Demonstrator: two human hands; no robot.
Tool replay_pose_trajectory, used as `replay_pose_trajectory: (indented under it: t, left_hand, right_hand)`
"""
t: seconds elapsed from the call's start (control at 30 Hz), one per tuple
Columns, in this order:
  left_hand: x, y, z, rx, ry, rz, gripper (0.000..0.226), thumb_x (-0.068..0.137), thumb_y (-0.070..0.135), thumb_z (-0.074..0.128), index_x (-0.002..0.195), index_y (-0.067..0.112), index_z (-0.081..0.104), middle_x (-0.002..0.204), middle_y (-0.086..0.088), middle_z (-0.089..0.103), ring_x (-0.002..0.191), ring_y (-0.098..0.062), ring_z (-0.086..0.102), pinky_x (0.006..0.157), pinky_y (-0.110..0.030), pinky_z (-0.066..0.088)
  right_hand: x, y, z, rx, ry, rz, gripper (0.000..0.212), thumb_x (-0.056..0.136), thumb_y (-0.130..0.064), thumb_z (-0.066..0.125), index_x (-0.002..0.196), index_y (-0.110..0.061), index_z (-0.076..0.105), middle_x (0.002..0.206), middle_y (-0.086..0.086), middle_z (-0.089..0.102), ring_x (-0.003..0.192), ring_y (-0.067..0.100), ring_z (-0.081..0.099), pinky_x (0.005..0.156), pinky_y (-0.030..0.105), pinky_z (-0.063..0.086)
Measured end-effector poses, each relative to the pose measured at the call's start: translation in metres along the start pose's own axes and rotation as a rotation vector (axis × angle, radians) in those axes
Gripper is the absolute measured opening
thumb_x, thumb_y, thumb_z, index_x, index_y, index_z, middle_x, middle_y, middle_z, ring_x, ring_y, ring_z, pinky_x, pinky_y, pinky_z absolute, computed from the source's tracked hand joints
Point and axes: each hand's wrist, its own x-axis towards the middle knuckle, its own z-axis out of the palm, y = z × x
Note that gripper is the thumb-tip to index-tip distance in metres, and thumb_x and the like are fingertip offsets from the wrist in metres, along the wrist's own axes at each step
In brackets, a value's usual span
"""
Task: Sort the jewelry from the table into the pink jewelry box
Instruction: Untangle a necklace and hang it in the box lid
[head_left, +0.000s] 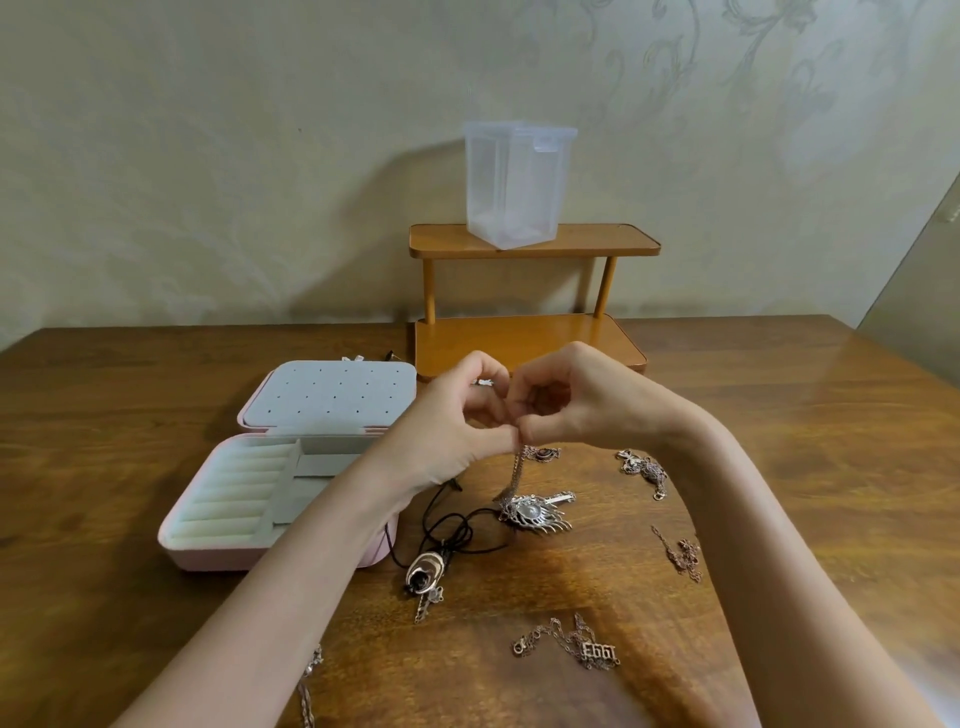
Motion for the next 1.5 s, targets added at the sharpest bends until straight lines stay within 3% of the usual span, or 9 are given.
replay_pose_trajectory:
  t: [0.13,0.37,0.5,0.7,0.9,1.07,1.17,1.37,1.5]
  left_hand:
    - [0.0017,0.0001,-0.0002,0.019,0.09,0.061,0.036,0.074,0.005,0.072,0.087,0.022,0.043,0.063,0.007,0.062,0.06,-0.003,0.049,0.062,-0.012,0.043]
    - [0.0022,-0.0028,0.0037,-0.091,0.249,-0.025,0.03,0.073,0.005,0.064,0.083,0.022,0.042,0.059,0.008,0.05,0.047,0.002,0.037,0.047,-0.008,0.034]
    - [0.0025,-0.0061,0.0065,-0.148,0.184,-0.126,0.024,0.078,0.004,0.06,0.087,0.02,0.044,0.063,0.007,0.051,0.06,-0.006,0.042,0.057,-0.017,0.037]
    - [0.002,-0.0062,0.0032,-0.5,0.077,-0.267,0.031,0.083,-0.008,0.055,0.105,0.014,0.05,0.081,-0.003,0.06,0.067,-0.008,0.057,0.052,-0.017,0.047]
    - [0.0017,-0.0043,-0.0008,-0.412,0.099,-0.245,0.03,0.081,-0.006,0.058,0.099,0.017,0.05,0.08,-0.003,0.063,0.074,-0.015,0.055,0.06,-0.021,0.045]
    - [0.0014,-0.0033,0.0001,-0.214,0.151,-0.224,0.029,0.078,0.003,0.062,0.096,0.022,0.048,0.075,0.003,0.063,0.067,-0.012,0.053,0.06,-0.022,0.041]
    - [0.0015,-0.0033,0.0002,-0.162,0.145,-0.198,0.03,0.077,0.005,0.064,0.095,0.022,0.047,0.072,0.005,0.063,0.067,-0.012,0.052,0.064,-0.025,0.04]
    - [0.0003,-0.0004,0.0032,0.169,0.295,0.066,0.038,0.073,0.004,0.069,0.083,0.024,0.039,0.066,0.005,0.06,0.055,-0.003,0.046,0.057,-0.017,0.042]
    - [0.0003,-0.0045,0.0043,0.17,0.133,-0.032,0.037,0.076,0.013,0.072,0.084,0.025,0.037,0.074,0.005,0.06,0.059,-0.002,0.048,0.063,-0.019,0.043]
  right_hand:
    - [-0.0004,0.0027,0.0009,0.141,0.044,0.005,0.015,0.069,-0.003,0.067,0.063,-0.014,0.058,0.055,-0.007,0.046,0.049,0.001,0.036,0.047,0.012,0.029]
    - [0.0029,0.0005,0.0079,-0.008,0.013,0.061,0.009,0.073,-0.001,0.067,0.068,-0.005,0.06,0.056,-0.008,0.047,0.048,0.001,0.039,0.048,0.013,0.033]
    - [0.0033,-0.0017,0.0071,-0.099,0.051,0.034,0.006,0.072,-0.003,0.069,0.069,-0.005,0.064,0.055,-0.009,0.05,0.047,0.0,0.043,0.048,0.012,0.035]
    - [-0.001,0.0001,0.0016,0.006,0.106,0.016,0.004,0.075,-0.007,0.069,0.073,-0.01,0.066,0.063,-0.003,0.057,0.053,0.001,0.045,0.052,0.015,0.037]
    - [-0.0022,-0.0005,0.0017,0.06,0.083,0.034,0.006,0.078,-0.002,0.067,0.076,-0.007,0.066,0.061,-0.005,0.056,0.051,0.0,0.046,0.051,0.013,0.039]
    - [-0.0041,-0.0006,-0.0005,0.065,0.028,0.059,0.008,0.08,-0.009,0.07,0.084,-0.002,0.069,0.074,0.005,0.066,0.06,0.004,0.056,0.059,0.016,0.048]
    - [-0.0041,-0.0015,0.0,0.06,0.02,0.07,0.002,0.08,-0.007,0.07,0.081,-0.006,0.068,0.068,-0.003,0.063,0.056,-0.002,0.054,0.055,0.012,0.045]
    - [0.0001,-0.0031,0.004,-0.037,0.059,0.071,0.014,0.079,-0.006,0.07,0.07,-0.014,0.062,0.058,-0.013,0.054,0.048,-0.004,0.049,0.049,0.009,0.037]
    - [0.0,-0.0044,0.0041,-0.171,0.03,0.057,0.016,0.075,-0.009,0.072,0.068,-0.019,0.062,0.059,-0.012,0.056,0.05,-0.006,0.051,0.05,0.011,0.039]
